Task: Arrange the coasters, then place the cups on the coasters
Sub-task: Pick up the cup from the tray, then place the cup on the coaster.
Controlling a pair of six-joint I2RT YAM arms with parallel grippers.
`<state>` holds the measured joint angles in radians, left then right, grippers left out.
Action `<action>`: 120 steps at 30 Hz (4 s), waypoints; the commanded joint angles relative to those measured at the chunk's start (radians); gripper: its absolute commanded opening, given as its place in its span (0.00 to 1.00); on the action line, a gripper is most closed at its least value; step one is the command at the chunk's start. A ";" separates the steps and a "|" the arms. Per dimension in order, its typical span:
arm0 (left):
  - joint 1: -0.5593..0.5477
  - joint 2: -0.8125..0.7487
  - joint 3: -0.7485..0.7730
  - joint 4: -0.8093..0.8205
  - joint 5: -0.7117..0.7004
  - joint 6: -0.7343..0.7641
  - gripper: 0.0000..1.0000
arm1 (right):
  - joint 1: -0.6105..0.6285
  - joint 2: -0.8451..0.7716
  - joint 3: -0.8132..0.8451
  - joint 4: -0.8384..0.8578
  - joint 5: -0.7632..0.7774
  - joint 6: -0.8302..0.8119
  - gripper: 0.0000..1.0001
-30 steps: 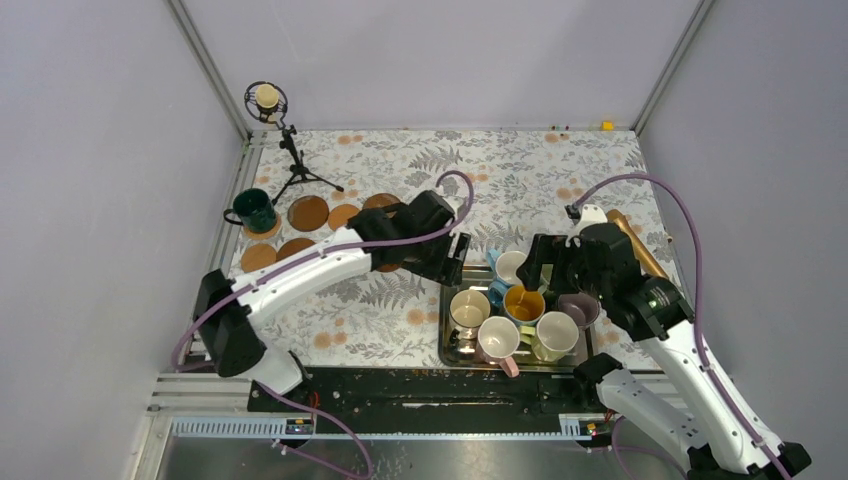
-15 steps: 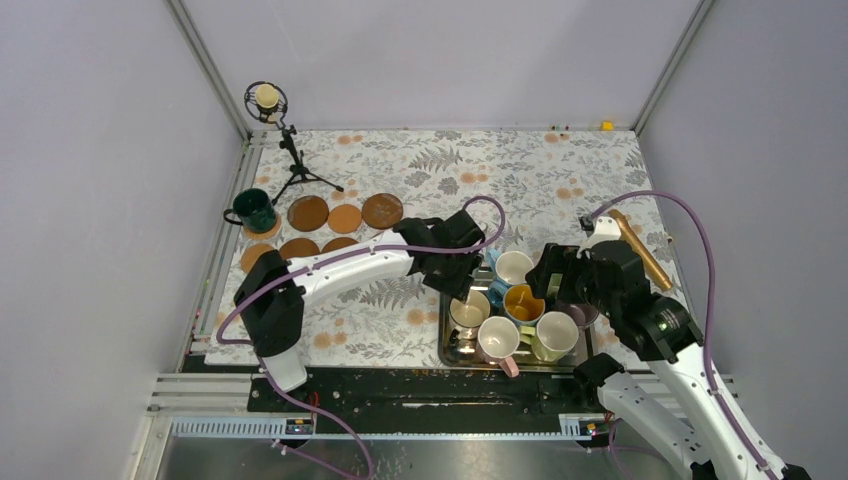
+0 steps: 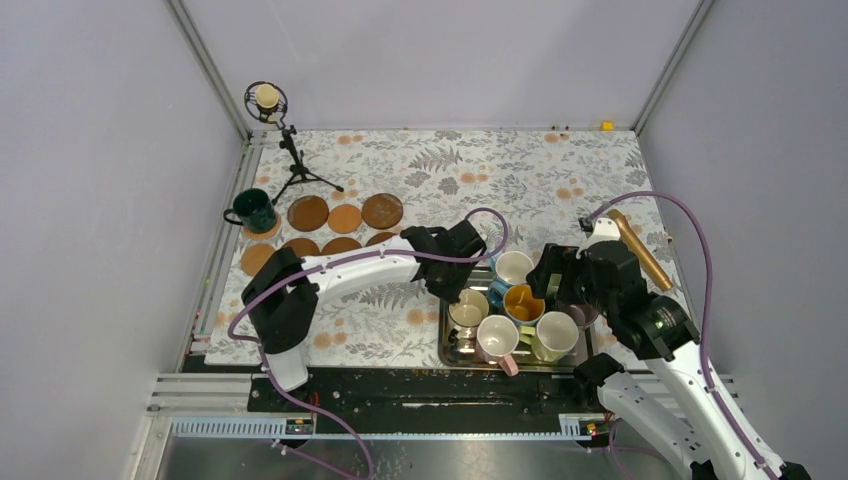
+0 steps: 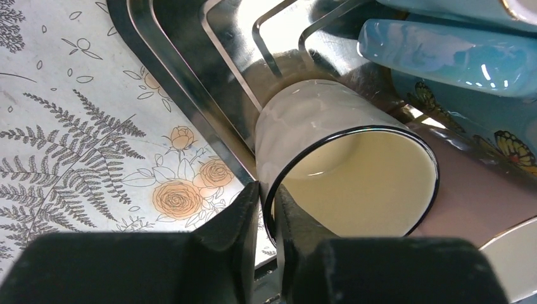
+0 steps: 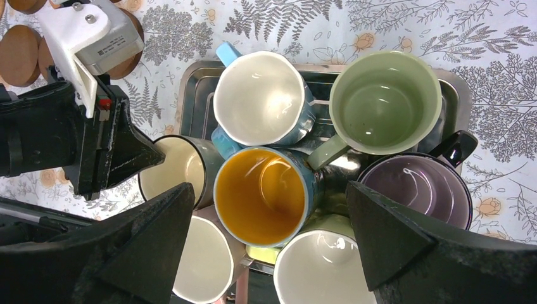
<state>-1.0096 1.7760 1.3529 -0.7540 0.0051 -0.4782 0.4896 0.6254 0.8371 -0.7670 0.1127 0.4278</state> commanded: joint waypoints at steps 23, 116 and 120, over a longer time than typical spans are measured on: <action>0.011 -0.139 0.123 -0.065 -0.116 -0.028 0.00 | -0.002 -0.035 -0.020 0.041 -0.004 0.003 0.99; 1.192 0.239 0.481 -0.125 -0.099 0.113 0.29 | -0.002 -0.073 -0.045 0.057 0.002 -0.077 0.99; 1.192 0.224 0.479 -0.128 -0.099 0.114 0.46 | -0.002 -0.069 -0.048 0.060 0.004 -0.075 0.99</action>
<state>0.1780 2.0453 1.7874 -0.9089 -0.0761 -0.3683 0.4896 0.5552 0.7799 -0.7242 0.0895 0.3630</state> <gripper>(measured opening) 0.417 0.993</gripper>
